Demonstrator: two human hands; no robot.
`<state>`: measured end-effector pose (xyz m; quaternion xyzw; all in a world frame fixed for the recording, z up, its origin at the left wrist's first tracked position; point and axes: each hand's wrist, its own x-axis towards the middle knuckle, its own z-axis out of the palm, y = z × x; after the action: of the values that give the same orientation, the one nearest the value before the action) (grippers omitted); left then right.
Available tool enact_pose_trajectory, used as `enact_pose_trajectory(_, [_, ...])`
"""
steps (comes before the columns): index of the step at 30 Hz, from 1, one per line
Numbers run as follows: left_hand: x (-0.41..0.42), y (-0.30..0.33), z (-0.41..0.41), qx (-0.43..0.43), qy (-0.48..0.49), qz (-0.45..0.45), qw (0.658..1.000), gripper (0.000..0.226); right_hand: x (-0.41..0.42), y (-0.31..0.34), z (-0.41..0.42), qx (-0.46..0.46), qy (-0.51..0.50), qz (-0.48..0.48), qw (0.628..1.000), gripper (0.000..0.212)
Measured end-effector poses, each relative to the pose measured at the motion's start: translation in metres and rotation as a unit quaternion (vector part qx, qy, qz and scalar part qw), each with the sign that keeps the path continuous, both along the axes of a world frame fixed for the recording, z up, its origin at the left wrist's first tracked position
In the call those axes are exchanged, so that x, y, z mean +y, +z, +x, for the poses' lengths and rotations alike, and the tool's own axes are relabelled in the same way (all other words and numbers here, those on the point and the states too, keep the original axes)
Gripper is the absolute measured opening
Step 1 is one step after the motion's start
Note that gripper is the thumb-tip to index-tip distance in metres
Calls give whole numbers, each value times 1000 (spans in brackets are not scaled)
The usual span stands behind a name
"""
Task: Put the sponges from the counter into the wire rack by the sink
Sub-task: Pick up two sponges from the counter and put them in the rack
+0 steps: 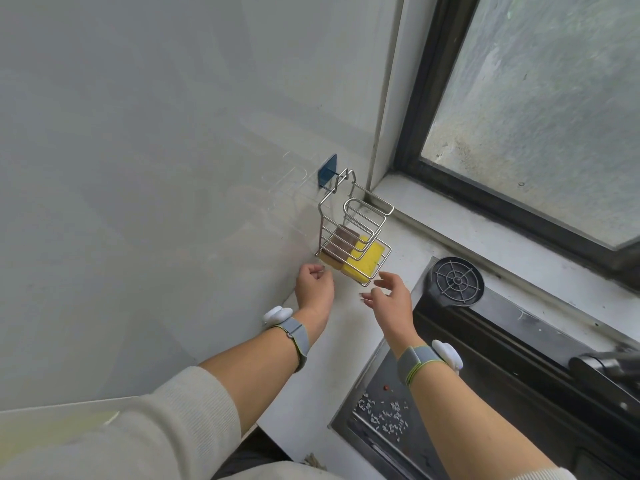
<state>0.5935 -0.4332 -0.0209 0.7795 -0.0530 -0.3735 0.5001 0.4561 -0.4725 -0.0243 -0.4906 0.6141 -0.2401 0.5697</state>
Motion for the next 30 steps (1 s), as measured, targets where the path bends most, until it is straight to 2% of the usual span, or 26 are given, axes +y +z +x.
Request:
enact_pose_trajectory(3, [19, 4, -8, -85, -154, 34, 984, 19, 11, 4, -10, 12, -8, -17, 1000, 45])
enact_pose_trajectory(5, [33, 8, -16, -120, -212, 25, 970, 19, 21, 11, -20, 20, -20, -30, 999, 43])
enact_pose_trajectory(13, [57, 53, -62, -61, -323, -127, 936, 24, 69, 52, -65, -8, -72, -132, 989, 25])
enact_pose_trajectory(16, [65, 65, -79, -43, -361, -164, 917, 26, 95, 66, -86, -15, -101, -159, 982, 25])
enact_pose_trajectory(21, [89, 68, -116, -10, -460, -183, 869, 24, 154, 76, -124, 2, -191, -176, 966, 23])
enact_pose_trajectory(27, [151, 67, -177, 23, -592, -187, 783, 25, 261, 82, -175, 47, -330, -146, 931, 21])
enact_pose_trajectory(29, [178, 71, -209, 46, -647, -181, 739, 26, 304, 85, -197, 53, -391, -135, 909, 21])
enact_pose_trajectory(30, [184, 68, -213, 51, -655, -175, 734, 27, 312, 83, -200, 52, -394, -126, 909, 21])
